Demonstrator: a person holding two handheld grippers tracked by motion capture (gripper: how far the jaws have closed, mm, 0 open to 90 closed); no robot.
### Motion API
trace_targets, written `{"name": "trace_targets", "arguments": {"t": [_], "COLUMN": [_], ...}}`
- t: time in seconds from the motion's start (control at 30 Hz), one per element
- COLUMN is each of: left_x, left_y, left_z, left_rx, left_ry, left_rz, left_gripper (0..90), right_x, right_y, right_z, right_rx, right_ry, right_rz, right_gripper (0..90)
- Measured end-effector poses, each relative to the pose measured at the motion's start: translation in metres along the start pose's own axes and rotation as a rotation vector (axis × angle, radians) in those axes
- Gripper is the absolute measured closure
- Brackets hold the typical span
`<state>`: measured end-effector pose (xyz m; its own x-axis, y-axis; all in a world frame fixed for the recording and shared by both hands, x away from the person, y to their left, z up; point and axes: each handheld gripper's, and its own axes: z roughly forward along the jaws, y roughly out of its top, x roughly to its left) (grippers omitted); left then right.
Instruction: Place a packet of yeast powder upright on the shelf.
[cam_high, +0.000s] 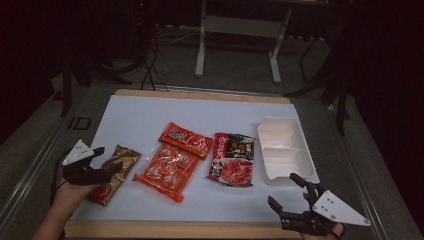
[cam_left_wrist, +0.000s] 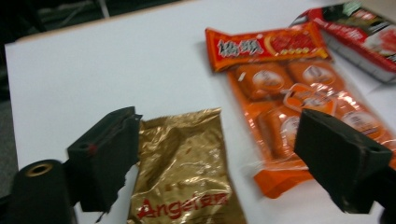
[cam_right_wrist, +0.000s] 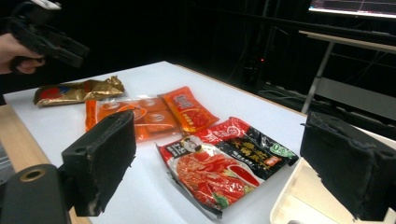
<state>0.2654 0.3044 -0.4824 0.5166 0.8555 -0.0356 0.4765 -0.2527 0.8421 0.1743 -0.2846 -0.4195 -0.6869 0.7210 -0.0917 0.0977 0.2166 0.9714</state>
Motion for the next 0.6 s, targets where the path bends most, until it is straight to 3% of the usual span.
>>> {"name": "trace_targets", "arguments": {"t": [0.2, 0.3, 0.33, 0.4, 0.6], "left_x": [0.012, 0.015, 0.020, 0.022, 0.034], "left_y": [-0.001, 0.000, 0.001, 0.003, 0.004], "left_z": [0.012, 0.019, 0.023, 0.028, 0.044], "left_rx": [0.046, 0.073, 0.081, 0.095, 0.156], "left_ry": [0.019, 0.040, 0.039, 0.061, 0.070], "left_rz": [-0.041, -0.041, -0.061, -0.050, -0.080], "left_gripper": [16.6, 16.6, 16.6, 16.8, 18.6], "right_x": [0.000, 0.000, 0.000, 0.001, 0.001], "right_y": [-0.001, -0.001, -0.001, -0.002, -0.003], "right_z": [0.001, 0.001, 0.001, 0.002, 0.004], "right_rx": [0.007, 0.008, 0.008, 0.013, 0.019], "right_ry": [0.004, 0.008, 0.006, 0.007, 0.009], "right_rz": [0.003, 0.005, 0.004, 0.007, 0.006], "right_gripper": [10.5, 10.5, 10.5, 10.5, 10.5]}}
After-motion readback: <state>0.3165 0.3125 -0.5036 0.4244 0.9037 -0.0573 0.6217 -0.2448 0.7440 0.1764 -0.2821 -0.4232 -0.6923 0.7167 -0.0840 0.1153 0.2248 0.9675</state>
